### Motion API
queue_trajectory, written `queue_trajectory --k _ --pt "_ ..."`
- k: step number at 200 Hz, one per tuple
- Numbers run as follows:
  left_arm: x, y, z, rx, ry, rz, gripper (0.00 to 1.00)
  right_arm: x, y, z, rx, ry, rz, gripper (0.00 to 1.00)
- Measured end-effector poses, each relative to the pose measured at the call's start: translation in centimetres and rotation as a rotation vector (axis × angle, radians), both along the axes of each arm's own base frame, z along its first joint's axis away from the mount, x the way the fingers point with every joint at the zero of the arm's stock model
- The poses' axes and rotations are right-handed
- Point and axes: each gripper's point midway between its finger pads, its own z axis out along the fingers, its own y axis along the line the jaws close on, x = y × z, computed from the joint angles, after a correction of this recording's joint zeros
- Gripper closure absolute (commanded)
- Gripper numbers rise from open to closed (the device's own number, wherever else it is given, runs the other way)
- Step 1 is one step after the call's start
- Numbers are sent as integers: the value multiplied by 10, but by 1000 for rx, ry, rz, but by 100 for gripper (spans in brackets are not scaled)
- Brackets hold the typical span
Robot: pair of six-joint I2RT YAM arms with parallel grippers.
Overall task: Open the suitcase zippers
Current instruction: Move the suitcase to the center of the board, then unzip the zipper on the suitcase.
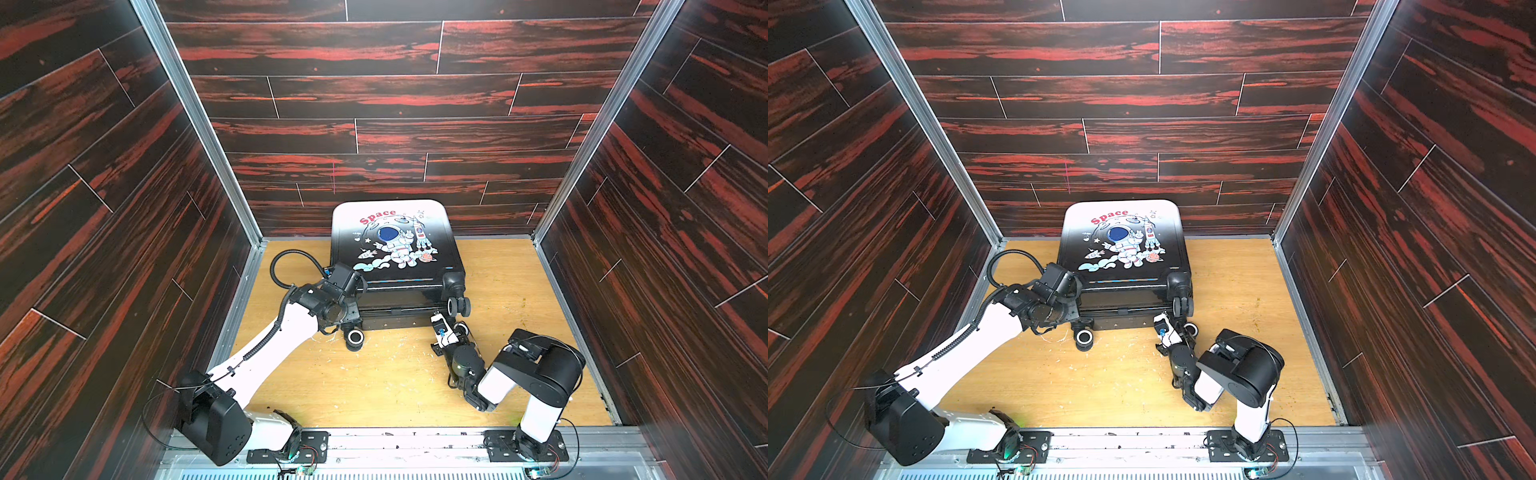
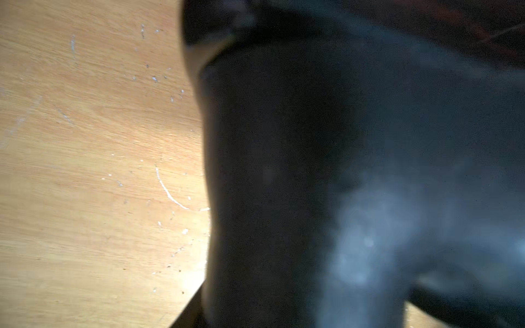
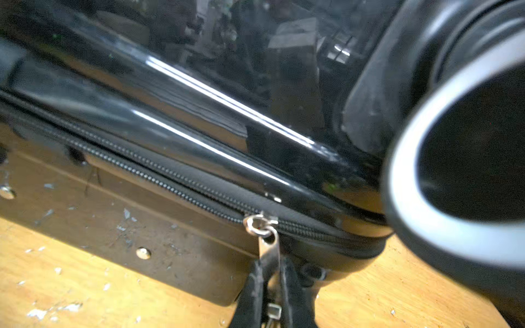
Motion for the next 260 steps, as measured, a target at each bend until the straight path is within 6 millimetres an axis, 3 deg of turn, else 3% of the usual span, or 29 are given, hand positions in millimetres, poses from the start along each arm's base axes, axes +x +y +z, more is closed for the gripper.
queue_trajectory --k 53,144,191,260 --pt "-1 19 0 72 12 18 100 8 22 4 -103 6 33 100" --pt "-3 34 7 102 -2 35 100 16 46 14 -266 97 103 100" --pt "-3 38 9 79 8 48 100 13 44 9 -413 84 126 100" --pt "-5 42 17 34 -4 52 100 19 36 14 -596 -146 82 100"
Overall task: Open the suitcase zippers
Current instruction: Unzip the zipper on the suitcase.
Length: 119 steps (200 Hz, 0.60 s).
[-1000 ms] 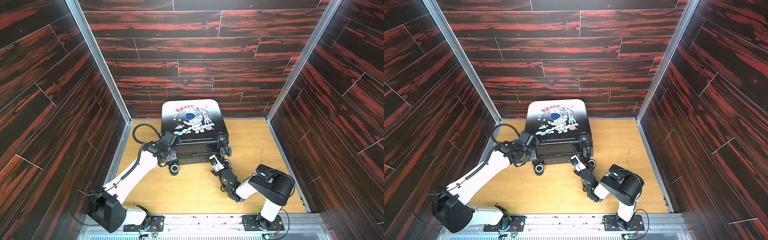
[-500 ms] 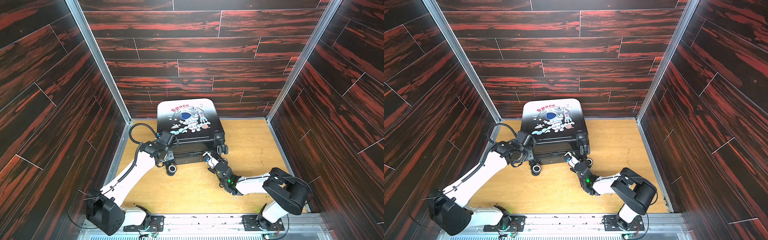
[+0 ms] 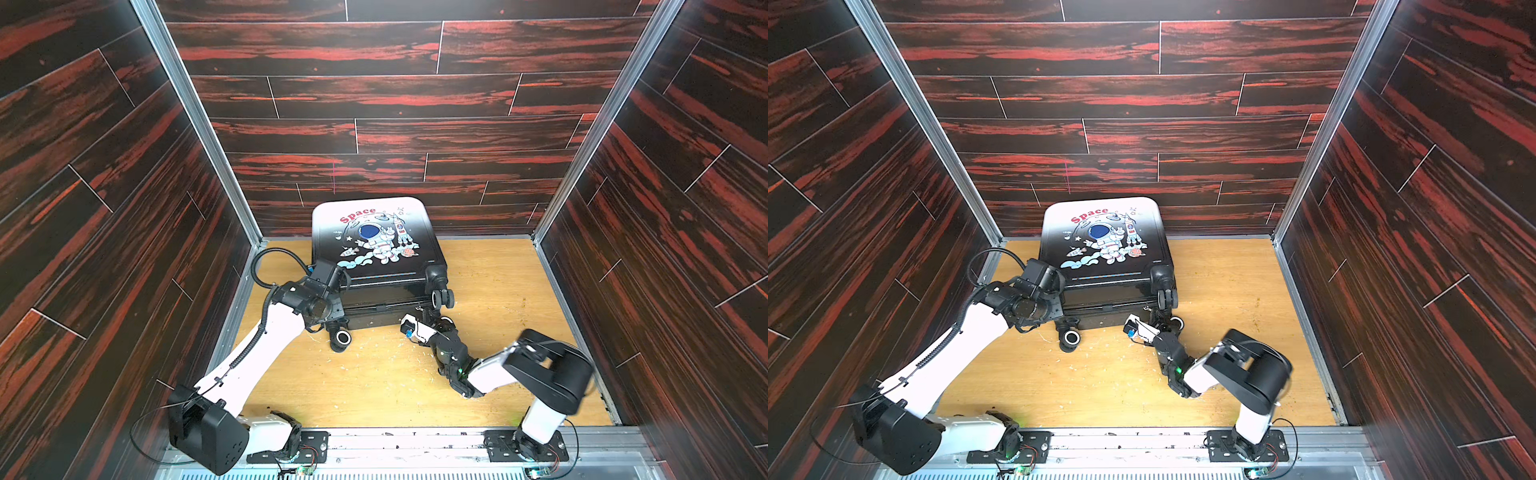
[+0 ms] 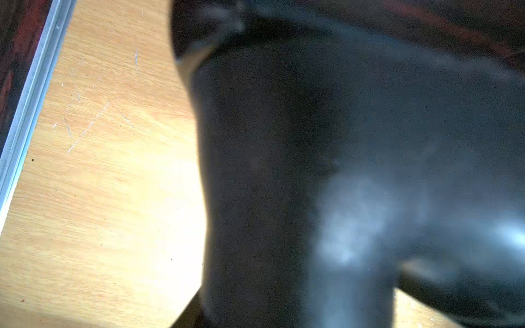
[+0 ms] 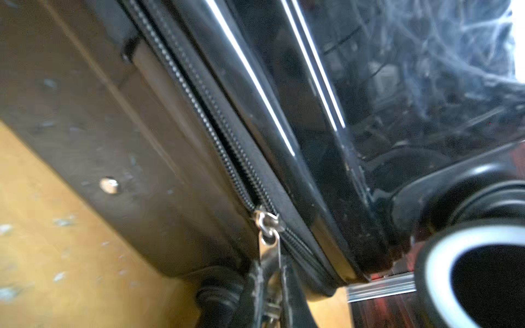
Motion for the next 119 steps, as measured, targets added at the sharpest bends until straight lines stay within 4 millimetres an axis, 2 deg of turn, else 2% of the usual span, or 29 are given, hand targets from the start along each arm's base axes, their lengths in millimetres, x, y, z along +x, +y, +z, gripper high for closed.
queue_trajectory --k 28,64,119 --pt "0 6 3 -3 -19 8 100 3 -4 6 -39 -76 -5 100" --pt "-1 16 4 17 -49 24 100 10 -18 12 -63 -118 -43 100" --pt "-10 41 0 113 -63 55 100 24 -41 8 -109 -127 -116 100"
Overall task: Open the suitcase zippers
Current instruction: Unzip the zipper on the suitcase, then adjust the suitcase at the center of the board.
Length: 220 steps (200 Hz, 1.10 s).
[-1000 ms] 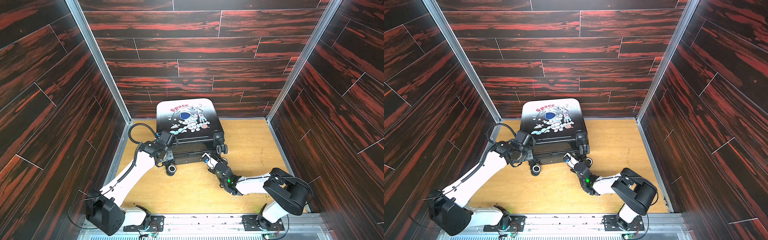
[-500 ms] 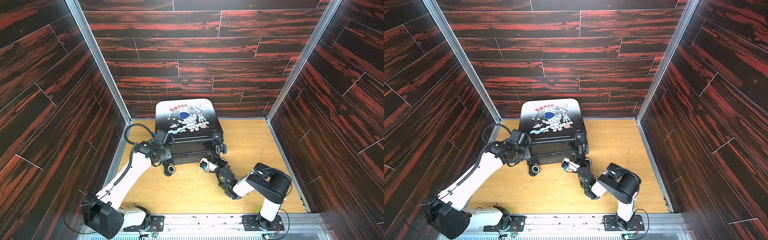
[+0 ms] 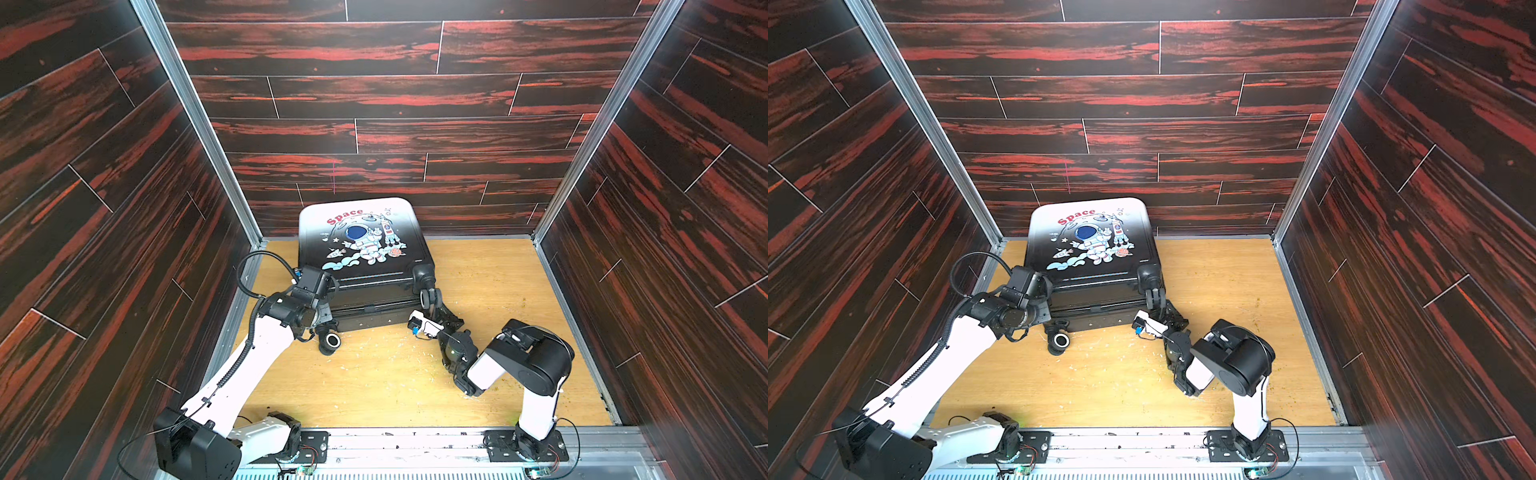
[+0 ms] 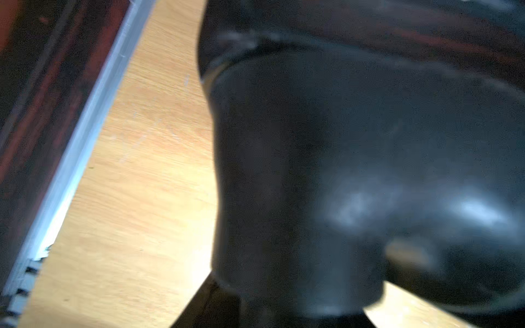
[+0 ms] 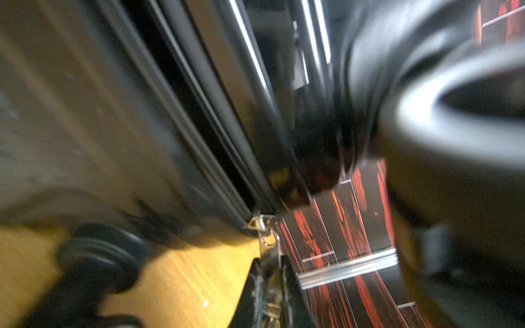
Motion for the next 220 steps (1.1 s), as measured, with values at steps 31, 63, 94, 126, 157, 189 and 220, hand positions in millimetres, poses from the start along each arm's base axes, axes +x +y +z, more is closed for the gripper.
queue_trajectory --k 31,63,94,126,157,189,220 --pt "-2 7 0 49 3 -6 84 4 -4 0 0 -5 -14 100" --pt "0 14 -2 100 23 0 38 -1 1 -1 -14 -7 -19 100" --pt "28 33 26 198 35 117 30 -20 19 -10 -47 4 9 100" --pt "66 36 91 281 -134 178 0 -38 35 -17 -52 9 27 100" --pt "46 -37 132 233 -276 -59 0 -47 40 -20 -44 12 13 100" --pt "21 -137 129 -1 -277 -337 0 -53 46 -21 -41 10 4 100" --pt "7 -213 94 -89 -170 -490 0 -55 49 -21 -40 9 2 100"
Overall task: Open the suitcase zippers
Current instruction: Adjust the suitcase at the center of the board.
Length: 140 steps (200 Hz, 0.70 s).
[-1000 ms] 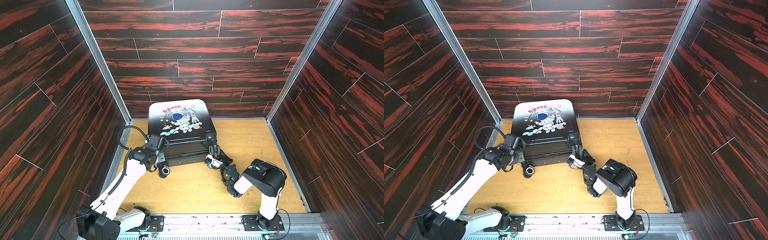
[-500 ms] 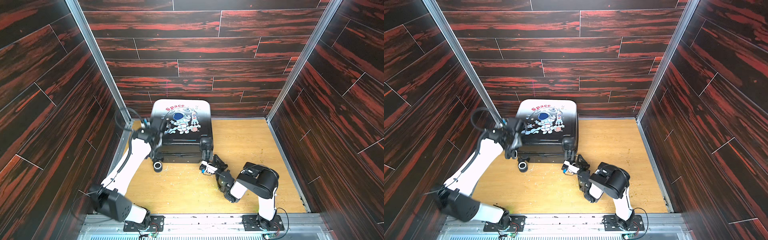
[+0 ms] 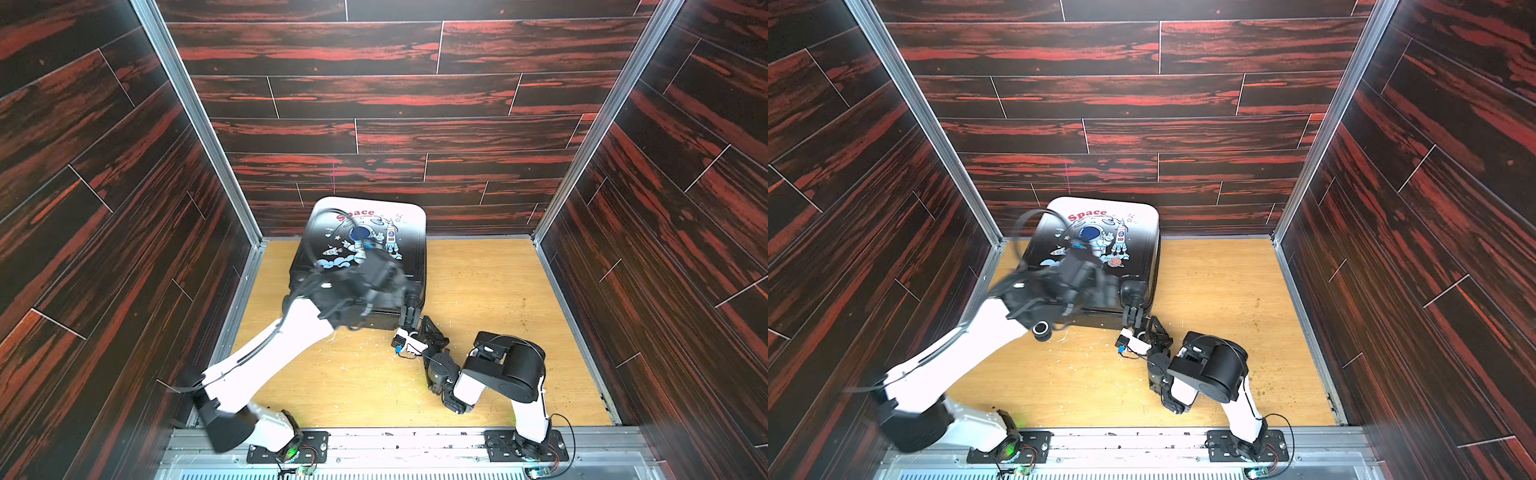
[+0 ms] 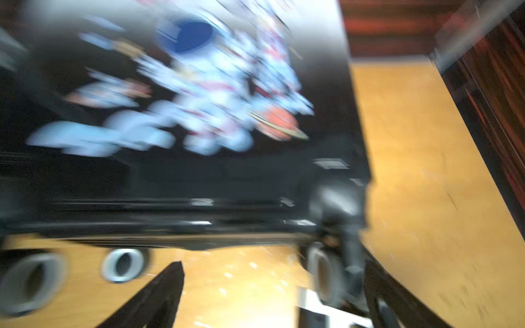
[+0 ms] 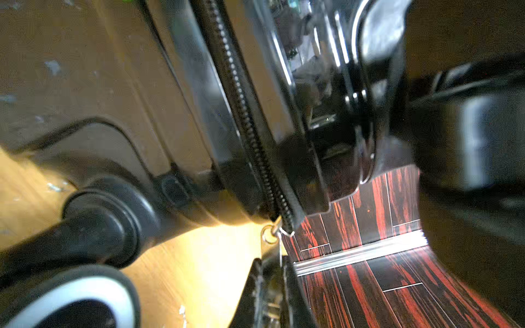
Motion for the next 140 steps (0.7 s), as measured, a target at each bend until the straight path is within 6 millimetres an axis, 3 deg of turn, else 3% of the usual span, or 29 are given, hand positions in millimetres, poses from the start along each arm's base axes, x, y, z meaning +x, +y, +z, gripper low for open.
queue_trajectory --k 15,29,91,117,140 --pt "-3 -24 -19 15 48 -33 0 -1 1 0 1 -1 -1 100" --pt "-4 -34 -34 29 83 -34 0 -1 1 1 -2 -2 -3 100" --pt "-8 -46 -62 23 171 -6 4 -9 14 1 -1 -5 28 100" --pt "-9 -53 -82 40 220 -6 11 -14 21 1 0 -5 56 100" --pt "-12 -53 -97 65 256 -2 23 -15 22 1 1 -5 61 100"
